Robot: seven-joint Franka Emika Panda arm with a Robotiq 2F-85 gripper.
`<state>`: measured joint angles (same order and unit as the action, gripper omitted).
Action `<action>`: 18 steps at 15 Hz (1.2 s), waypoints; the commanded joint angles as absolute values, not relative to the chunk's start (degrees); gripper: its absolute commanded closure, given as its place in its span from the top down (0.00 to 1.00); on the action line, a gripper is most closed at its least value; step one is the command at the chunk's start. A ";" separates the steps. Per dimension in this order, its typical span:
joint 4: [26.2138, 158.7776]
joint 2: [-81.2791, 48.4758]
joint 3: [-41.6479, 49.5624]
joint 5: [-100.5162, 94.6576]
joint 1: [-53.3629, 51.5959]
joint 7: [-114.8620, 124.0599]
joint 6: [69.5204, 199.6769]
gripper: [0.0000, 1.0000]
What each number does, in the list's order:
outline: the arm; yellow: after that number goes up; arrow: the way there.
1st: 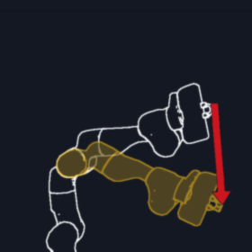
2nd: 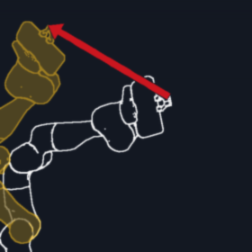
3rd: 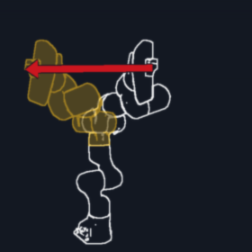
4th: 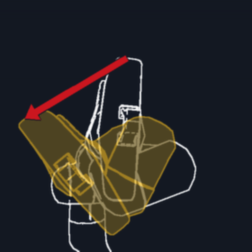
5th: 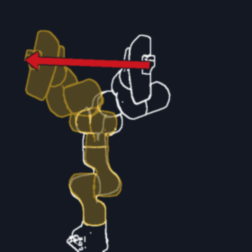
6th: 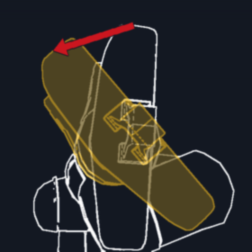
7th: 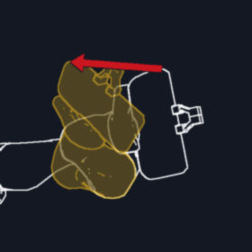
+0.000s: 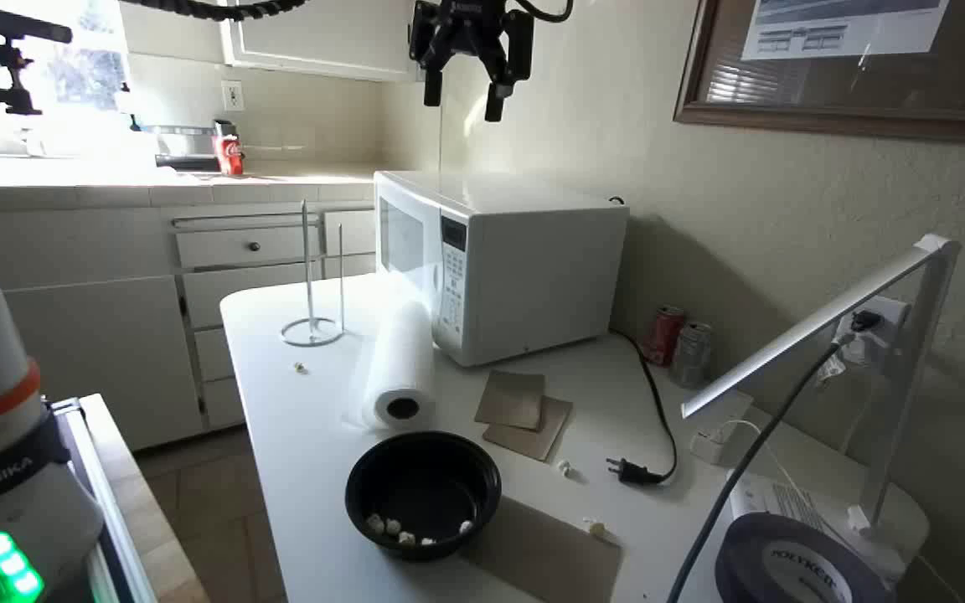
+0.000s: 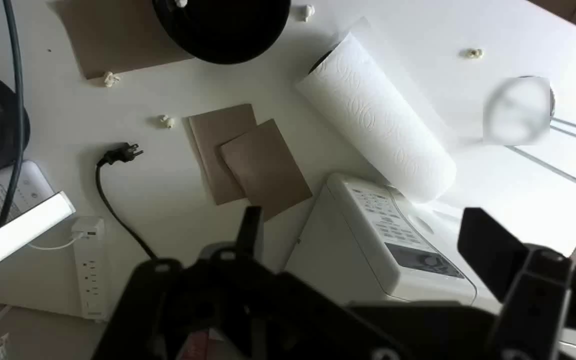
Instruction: Put the paper roll upright
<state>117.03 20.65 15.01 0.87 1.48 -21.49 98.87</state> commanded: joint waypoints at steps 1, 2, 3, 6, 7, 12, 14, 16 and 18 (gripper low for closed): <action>116.86 20.45 13.90 1.32 2.85 -21.88 98.70 1.00; 116.86 20.45 13.90 1.32 2.85 -21.88 98.70 1.00; 116.86 20.45 13.90 1.32 2.85 -21.88 98.70 1.00; 116.86 20.45 13.90 1.32 2.85 -21.88 98.70 1.00; 116.86 20.45 13.90 1.32 2.85 -21.88 98.70 1.00; 123.34 17.35 15.81 3.42 4.26 -23.60 99.85 1.00; 126.92 16.40 16.20 4.85 4.86 -25.04 100.62 1.00; 131.48 16.06 15.55 3.42 6.15 -23.84 103.71 1.00; 135.25 15.08 15.94 4.21 6.89 -24.60 106.56 1.00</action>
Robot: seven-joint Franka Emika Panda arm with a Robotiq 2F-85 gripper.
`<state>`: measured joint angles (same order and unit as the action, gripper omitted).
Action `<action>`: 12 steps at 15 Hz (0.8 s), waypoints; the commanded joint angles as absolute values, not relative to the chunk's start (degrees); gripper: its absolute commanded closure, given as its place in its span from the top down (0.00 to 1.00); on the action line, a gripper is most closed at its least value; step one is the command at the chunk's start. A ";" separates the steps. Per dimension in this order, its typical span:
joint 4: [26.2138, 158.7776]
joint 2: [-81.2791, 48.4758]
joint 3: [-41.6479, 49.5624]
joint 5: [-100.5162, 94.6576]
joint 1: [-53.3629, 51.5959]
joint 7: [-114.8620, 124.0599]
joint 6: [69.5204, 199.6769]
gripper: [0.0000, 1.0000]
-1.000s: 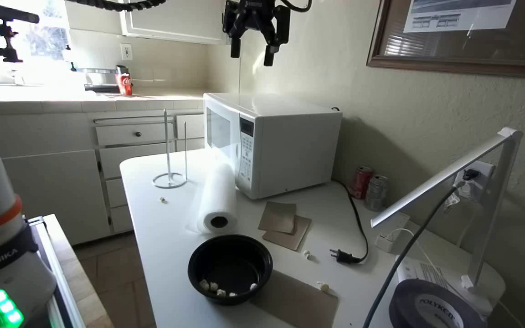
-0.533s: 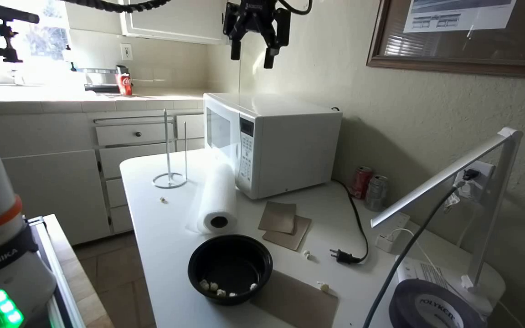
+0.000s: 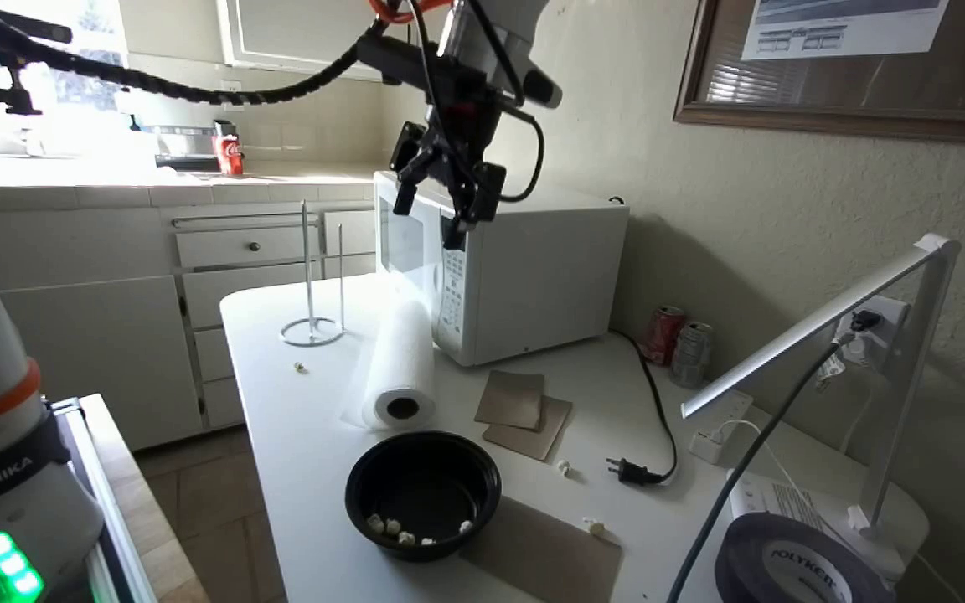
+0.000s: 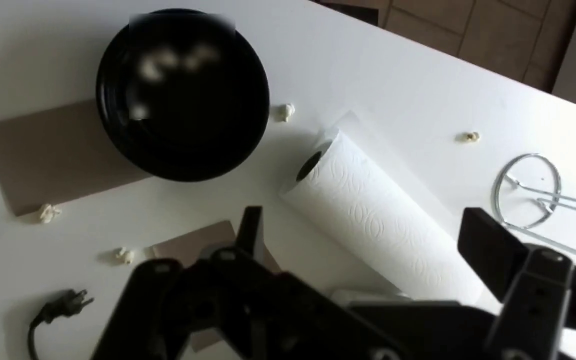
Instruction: Put the paper roll upright
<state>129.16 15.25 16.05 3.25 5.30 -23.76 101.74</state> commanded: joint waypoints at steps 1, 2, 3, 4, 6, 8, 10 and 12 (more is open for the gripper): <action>136.93 14.55 16.08 4.63 7.19 -24.89 108.29 1.00; 138.88 14.15 16.39 5.56 7.50 -25.35 110.61 1.00; 140.47 13.61 16.67 6.60 7.68 -26.23 112.66 1.00; 141.95 12.85 16.48 6.85 7.94 -25.74 115.33 1.00; 144.36 10.82 16.67 8.92 8.19 -26.49 119.84 1.00; 146.12 9.04 16.74 11.74 8.19 -27.02 123.51 1.00; 147.28 7.49 16.82 16.04 8.04 -28.47 126.59 1.00; 147.79 5.96 16.75 21.26 7.92 -30.46 128.65 1.00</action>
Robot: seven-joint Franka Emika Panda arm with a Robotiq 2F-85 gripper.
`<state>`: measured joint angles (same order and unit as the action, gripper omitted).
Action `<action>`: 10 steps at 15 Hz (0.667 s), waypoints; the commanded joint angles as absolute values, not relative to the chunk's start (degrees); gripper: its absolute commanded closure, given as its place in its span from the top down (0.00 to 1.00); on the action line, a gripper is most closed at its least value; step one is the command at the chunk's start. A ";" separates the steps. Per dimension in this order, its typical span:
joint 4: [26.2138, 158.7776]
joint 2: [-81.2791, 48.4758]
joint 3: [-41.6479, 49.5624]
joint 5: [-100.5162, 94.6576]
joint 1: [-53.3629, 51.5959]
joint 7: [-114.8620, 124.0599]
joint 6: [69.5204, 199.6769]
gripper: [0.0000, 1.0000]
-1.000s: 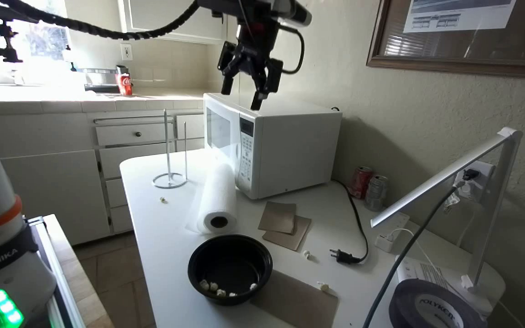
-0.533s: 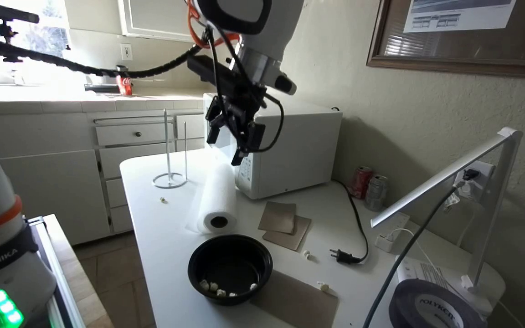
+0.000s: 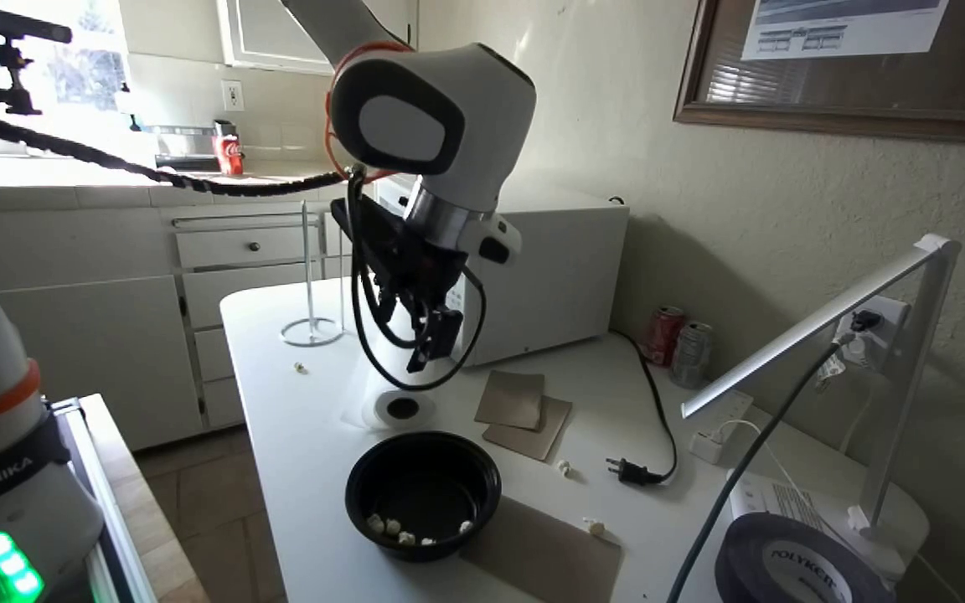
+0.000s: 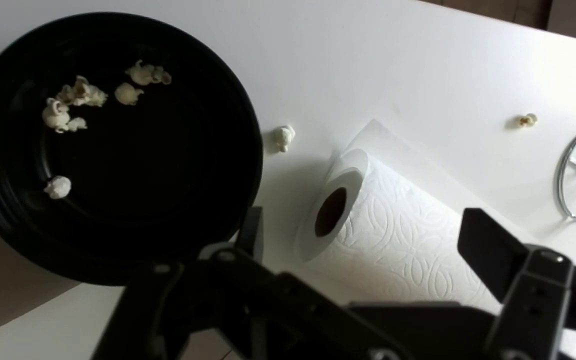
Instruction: Put the paper roll upright
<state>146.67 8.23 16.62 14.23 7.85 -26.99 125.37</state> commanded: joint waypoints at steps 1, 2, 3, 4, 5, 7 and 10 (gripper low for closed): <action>147.97 5.17 16.60 23.79 7.90 -31.37 129.65 1.00; 147.96 4.31 16.39 26.14 7.93 -32.46 130.57 1.00; 147.73 3.55 16.24 28.28 7.99 -33.85 130.84 1.00; 147.43 5.35 15.66 24.03 8.78 -31.06 128.95 1.00; 147.35 4.86 15.57 24.50 8.88 -31.50 129.07 1.00; 147.17 4.86 15.47 24.45 8.93 -31.50 129.08 1.00; 147.08 4.94 15.45 24.45 8.96 -31.49 129.08 1.00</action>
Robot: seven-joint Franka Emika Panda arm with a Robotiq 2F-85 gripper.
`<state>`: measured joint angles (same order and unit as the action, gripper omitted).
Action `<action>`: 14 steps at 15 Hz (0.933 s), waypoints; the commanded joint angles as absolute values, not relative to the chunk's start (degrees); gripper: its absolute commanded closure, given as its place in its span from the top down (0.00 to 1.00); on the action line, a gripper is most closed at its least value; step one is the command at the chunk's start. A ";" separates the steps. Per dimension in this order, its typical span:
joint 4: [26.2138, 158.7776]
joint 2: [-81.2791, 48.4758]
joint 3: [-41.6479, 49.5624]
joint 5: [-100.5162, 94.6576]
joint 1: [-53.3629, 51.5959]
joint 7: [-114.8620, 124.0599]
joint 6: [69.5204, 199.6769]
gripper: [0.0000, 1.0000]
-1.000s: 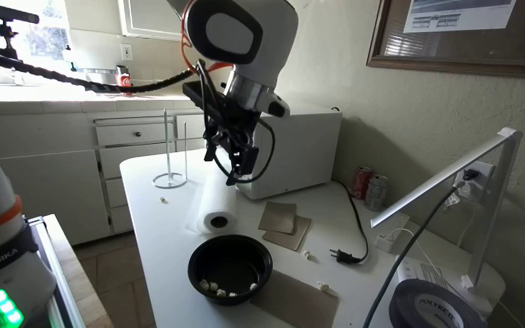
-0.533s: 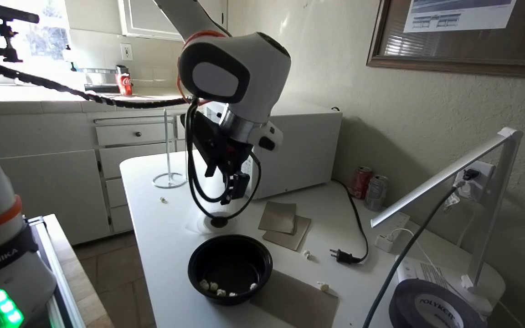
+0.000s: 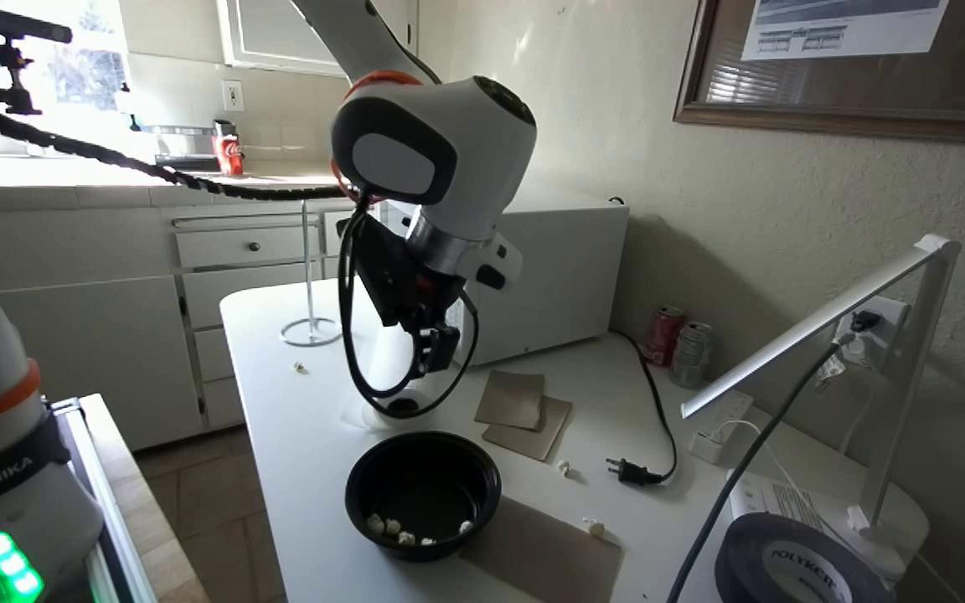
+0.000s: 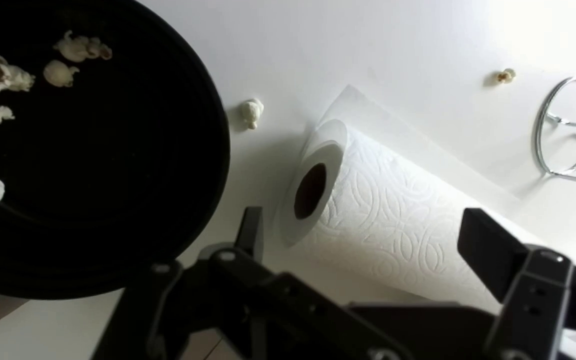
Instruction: Put the paper roll upright
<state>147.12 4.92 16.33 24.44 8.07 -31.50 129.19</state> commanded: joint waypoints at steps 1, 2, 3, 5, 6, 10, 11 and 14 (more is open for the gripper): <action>147.07 4.94 15.44 24.45 9.00 -31.49 129.08 1.00; 147.07 4.94 15.44 24.45 9.02 -31.49 129.08 1.00; 146.98 4.19 15.37 24.95 8.94 -31.26 129.59 1.00; 147.06 2.12 15.01 26.26 8.69 -29.46 131.44 1.00; 147.33 1.34 14.80 27.17 8.56 -28.97 132.08 1.00; 148.00 -1.22 13.28 31.67 8.51 -29.05 136.96 1.00; 148.05 -1.73 12.72 32.77 8.50 -29.19 138.25 1.00; 147.70 -3.67 10.86 38.02 8.57 -29.87 141.78 1.00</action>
<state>147.58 -1.59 12.95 32.95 8.24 -29.32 138.45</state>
